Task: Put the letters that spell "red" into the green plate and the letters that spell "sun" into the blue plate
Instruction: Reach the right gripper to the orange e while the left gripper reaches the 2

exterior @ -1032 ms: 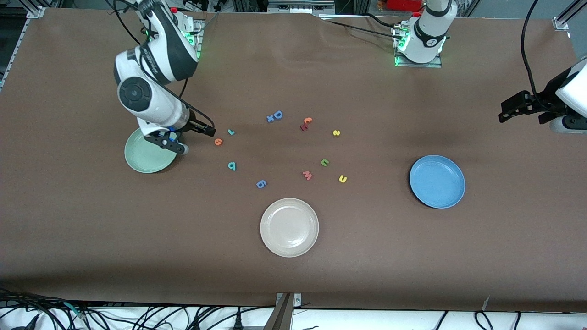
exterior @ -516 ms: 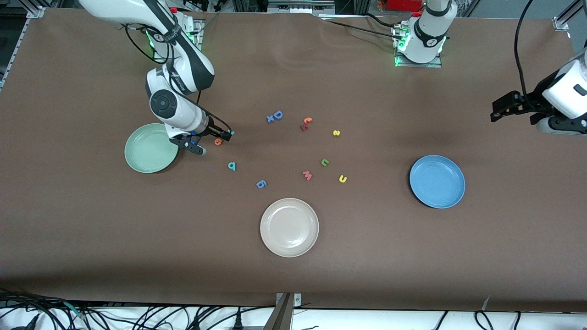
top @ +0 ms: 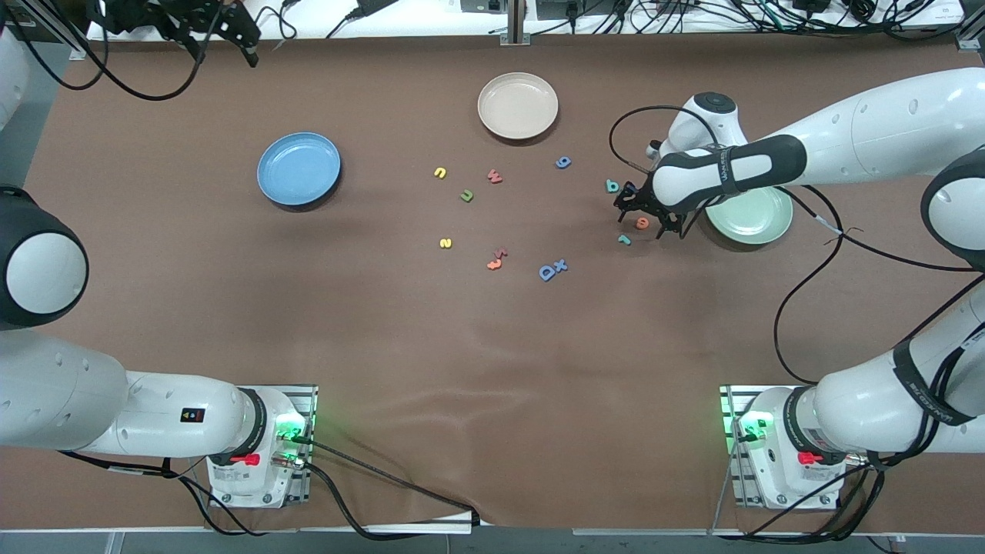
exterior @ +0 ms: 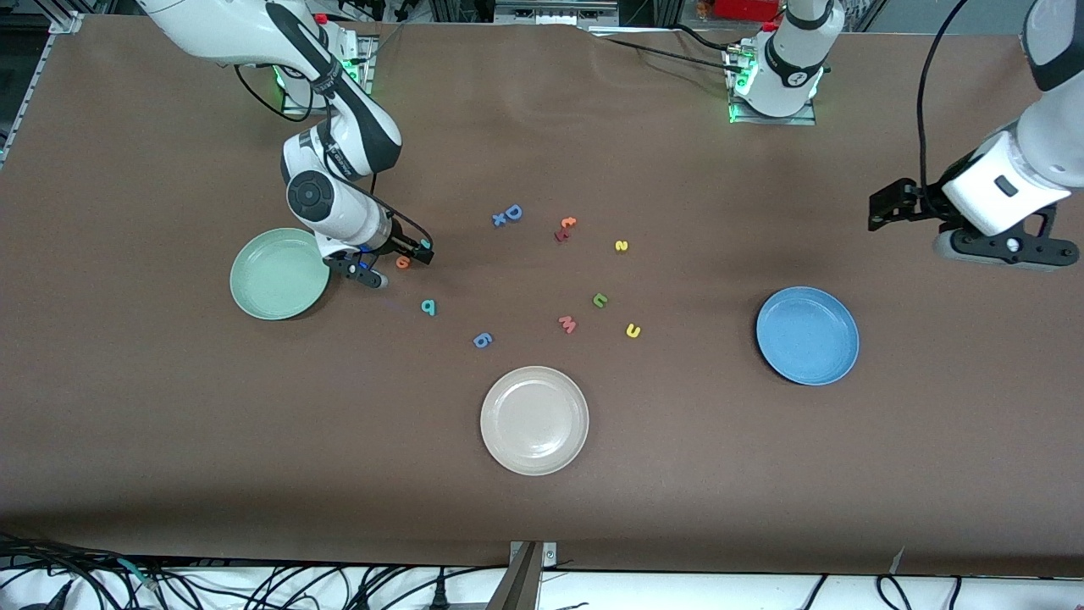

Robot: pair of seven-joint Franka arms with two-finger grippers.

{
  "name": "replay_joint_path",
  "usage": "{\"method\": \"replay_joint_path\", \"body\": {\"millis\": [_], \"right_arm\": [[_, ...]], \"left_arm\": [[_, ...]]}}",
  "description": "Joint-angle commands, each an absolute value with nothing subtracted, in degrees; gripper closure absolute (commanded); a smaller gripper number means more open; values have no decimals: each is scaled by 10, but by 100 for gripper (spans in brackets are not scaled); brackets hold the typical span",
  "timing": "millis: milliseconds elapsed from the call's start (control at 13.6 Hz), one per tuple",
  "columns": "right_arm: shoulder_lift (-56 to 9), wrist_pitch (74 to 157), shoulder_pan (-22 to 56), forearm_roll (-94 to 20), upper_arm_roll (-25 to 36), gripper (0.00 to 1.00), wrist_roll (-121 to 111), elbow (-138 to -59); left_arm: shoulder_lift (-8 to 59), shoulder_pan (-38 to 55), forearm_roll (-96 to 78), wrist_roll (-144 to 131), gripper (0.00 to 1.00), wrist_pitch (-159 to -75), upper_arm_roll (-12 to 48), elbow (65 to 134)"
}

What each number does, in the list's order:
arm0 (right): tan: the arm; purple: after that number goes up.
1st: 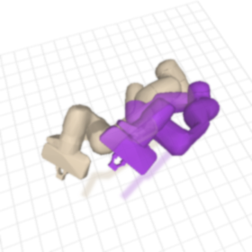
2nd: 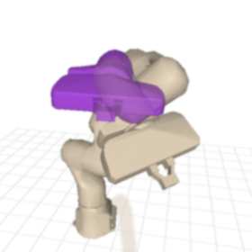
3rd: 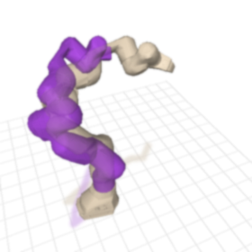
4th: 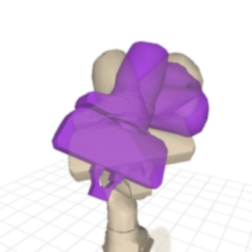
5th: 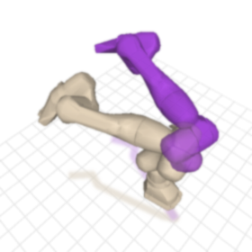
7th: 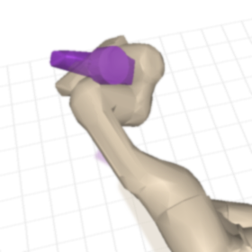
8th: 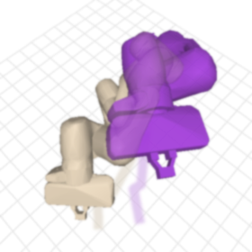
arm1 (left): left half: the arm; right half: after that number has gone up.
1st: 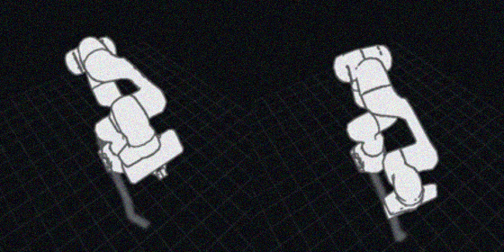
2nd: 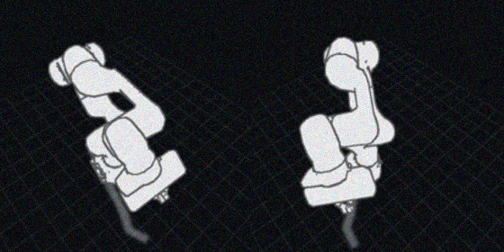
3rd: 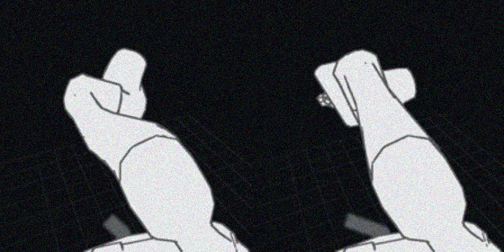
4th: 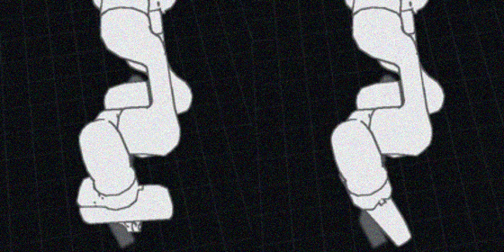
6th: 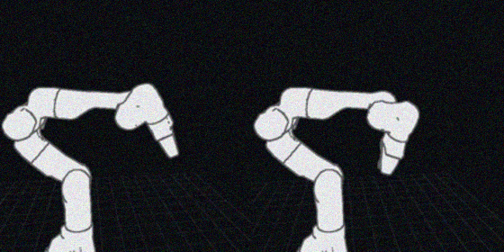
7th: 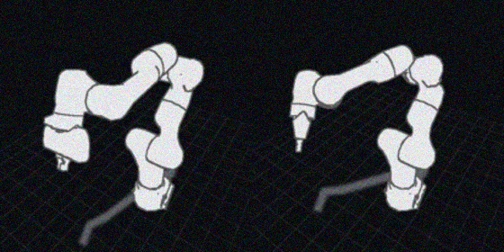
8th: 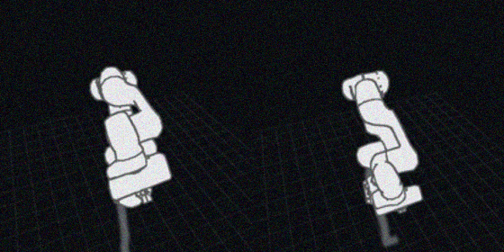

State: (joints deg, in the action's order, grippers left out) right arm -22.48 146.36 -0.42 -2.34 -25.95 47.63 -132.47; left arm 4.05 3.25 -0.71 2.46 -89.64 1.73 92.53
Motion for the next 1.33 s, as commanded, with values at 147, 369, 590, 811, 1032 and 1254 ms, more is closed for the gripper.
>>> {"method": "replay_joint_path", "body": {"millis": [147, 369, 590, 811, 1032, 1254], "right_arm": [[-209, 1506, -1, 34, -257, 2, 481, -1371], [-209, 1506, 1, 45, -254, 3, 481, -1371], [-208, 1506, 1, 83, -252, 5, 485, -1369], [-210, 1515, 1, 95, -252, 5, 495, -1368], [-214, 1516, 2, 100, -252, 4, 498, -1367], [-217, 1516, 2, 120, -245, 5, 498, -1366]], "left_arm": [[68, 77, -31, 23, 0, -890, 17, 913], [109, 118, -55, -69, 0, -922, 20, 919], [148, 144, -56, -100, 0, -960, 22, 923], [185, 180, -55, -162, 0, -1011, 22, 932], [199, 193, -54, -171, 0, -1071, 22, 962], [198, 218, -54, -196, 0, -1174, 22, 1030]]}}
